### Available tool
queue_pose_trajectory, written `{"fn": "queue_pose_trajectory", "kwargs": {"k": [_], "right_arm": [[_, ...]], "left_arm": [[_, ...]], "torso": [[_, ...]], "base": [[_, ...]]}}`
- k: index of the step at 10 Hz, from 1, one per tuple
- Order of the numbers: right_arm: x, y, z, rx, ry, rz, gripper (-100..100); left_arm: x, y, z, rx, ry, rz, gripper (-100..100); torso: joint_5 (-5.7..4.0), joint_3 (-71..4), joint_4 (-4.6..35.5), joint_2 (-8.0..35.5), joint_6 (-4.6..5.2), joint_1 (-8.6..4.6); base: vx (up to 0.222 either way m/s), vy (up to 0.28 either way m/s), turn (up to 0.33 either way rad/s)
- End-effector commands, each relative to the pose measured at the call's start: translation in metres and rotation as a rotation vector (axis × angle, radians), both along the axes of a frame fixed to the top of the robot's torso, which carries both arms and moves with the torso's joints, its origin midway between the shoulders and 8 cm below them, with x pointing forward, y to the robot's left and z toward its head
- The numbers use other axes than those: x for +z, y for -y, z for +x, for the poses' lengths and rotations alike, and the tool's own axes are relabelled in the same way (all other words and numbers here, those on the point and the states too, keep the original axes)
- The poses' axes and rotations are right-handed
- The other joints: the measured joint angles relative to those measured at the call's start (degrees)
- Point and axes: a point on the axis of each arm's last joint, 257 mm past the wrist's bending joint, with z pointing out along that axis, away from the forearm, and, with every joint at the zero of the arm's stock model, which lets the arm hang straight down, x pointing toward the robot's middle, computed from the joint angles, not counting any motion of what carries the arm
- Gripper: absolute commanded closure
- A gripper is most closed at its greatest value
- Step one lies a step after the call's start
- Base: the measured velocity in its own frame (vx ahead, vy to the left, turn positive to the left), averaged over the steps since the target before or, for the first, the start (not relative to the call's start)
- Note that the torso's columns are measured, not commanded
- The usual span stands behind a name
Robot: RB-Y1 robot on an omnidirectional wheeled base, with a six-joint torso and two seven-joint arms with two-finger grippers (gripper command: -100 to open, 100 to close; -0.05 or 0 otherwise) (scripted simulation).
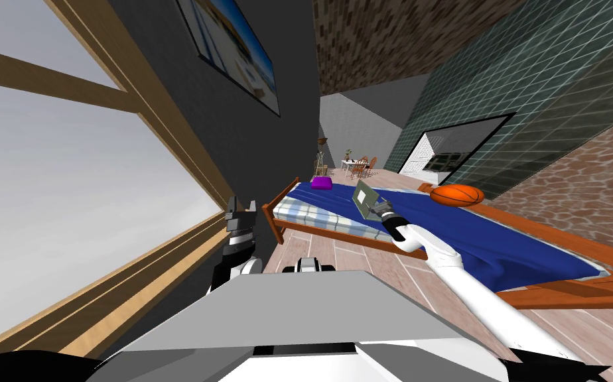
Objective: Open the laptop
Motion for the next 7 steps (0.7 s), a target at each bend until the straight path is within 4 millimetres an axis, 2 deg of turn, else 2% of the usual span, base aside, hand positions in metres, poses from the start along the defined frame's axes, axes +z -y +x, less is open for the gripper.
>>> {"fn": "queue_pose_trajectory", "kwargs": {"k": [1,2,3,5,7], "right_arm": [[0.0068,0.0087,0.0001,-0.007,-0.001,-0.01,-100],[0.0032,0.0051,-0.0002,-0.004,-0.001,-0.007,-100],[0.0037,0.0057,-0.0002,-0.004,-0.001,-0.007,100],[0.0049,0.0102,0.0055,-0.012,0.032,0.103,100],[0.0041,0.0118,0.0092,-0.014,0.051,0.178,100]], "left_arm": [[0.0,0.0,0.0,0.0,0.0,0.0,0],[-0.0001,-0.0001,0.0,0.0,0.0,0.0,0],[0.0,-0.0001,0.0,0.0,0.0,0.0,0],[0.0,0.0,0.0,0.0,0.0,0.0,0],[0.0,-0.0001,0.0,0.0,0.0,0.0,0]], "torso": [[-0.09,0.08,0.03,0.11,0.02,-0.26],[-0.08,-0.02,0.0,-0.07,0.0,-0.19],[-0.03,-0.02,-0.02,-0.04,0.01,-0.03],[-0.12,0.01,-0.13,-0.03,-0.16,0.06],[-0.05,-0.07,-0.07,-0.13,0.13,-0.11]], "base": [[0.069,0.031,0.038],[0.043,0.014,0.01],[0.009,-0.005,-0.021],[-0.049,-0.071,0.027],[-0.055,-0.076,0.027]]}}
